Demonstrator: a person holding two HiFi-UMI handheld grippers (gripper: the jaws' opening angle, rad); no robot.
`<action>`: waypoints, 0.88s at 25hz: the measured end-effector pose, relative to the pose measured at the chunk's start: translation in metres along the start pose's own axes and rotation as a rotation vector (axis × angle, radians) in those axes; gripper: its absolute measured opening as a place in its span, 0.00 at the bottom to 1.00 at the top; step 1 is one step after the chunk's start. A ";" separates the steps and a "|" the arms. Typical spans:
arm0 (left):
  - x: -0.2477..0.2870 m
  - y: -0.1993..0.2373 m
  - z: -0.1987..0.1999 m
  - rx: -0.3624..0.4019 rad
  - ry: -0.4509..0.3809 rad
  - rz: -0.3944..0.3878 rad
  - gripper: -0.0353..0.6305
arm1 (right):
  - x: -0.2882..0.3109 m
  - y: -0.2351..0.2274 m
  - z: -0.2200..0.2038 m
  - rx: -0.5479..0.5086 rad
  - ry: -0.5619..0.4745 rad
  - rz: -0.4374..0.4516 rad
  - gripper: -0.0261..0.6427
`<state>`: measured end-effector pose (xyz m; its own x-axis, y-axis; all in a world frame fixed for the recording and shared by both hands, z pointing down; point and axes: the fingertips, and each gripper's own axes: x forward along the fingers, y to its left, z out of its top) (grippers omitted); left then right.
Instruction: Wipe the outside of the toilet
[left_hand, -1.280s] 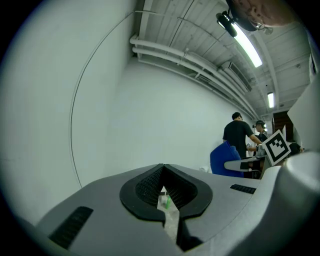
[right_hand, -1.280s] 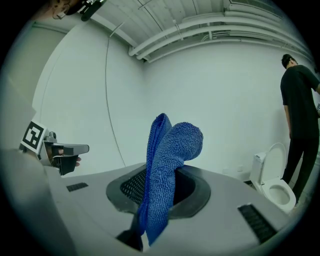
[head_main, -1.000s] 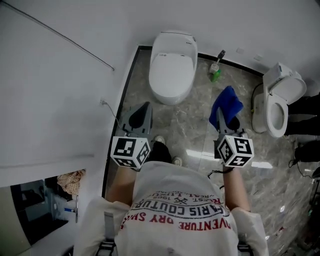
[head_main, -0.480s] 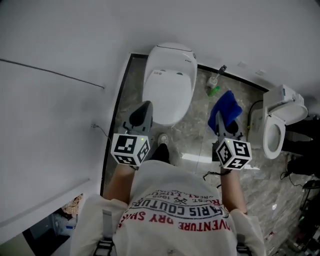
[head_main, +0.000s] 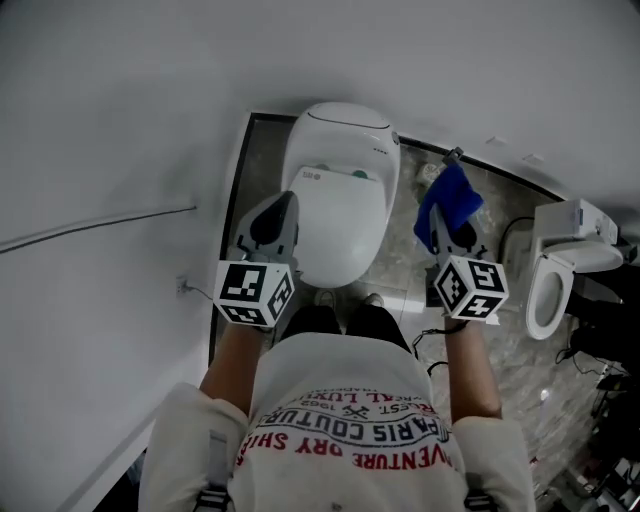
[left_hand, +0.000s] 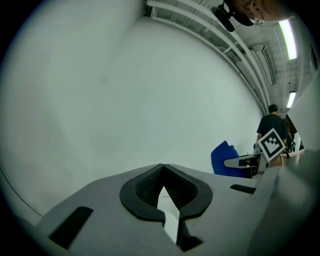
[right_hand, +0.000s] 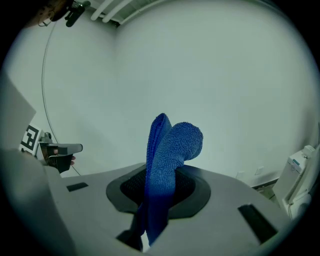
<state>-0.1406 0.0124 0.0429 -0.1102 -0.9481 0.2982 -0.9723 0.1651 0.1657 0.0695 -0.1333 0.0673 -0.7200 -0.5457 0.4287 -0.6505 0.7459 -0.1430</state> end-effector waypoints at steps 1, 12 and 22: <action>0.011 0.007 -0.001 -0.010 0.009 0.013 0.06 | 0.016 -0.007 0.003 0.000 0.010 0.004 0.15; 0.150 0.057 -0.054 -0.143 0.086 0.197 0.06 | 0.217 -0.097 -0.035 0.034 0.254 0.097 0.15; 0.264 0.090 -0.109 -0.263 0.123 0.348 0.06 | 0.388 -0.173 -0.114 0.015 0.509 0.207 0.15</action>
<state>-0.2344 -0.1939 0.2387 -0.3801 -0.7873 0.4854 -0.7944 0.5467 0.2645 -0.0703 -0.4305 0.3599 -0.6277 -0.1321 0.7672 -0.5141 0.8104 -0.2811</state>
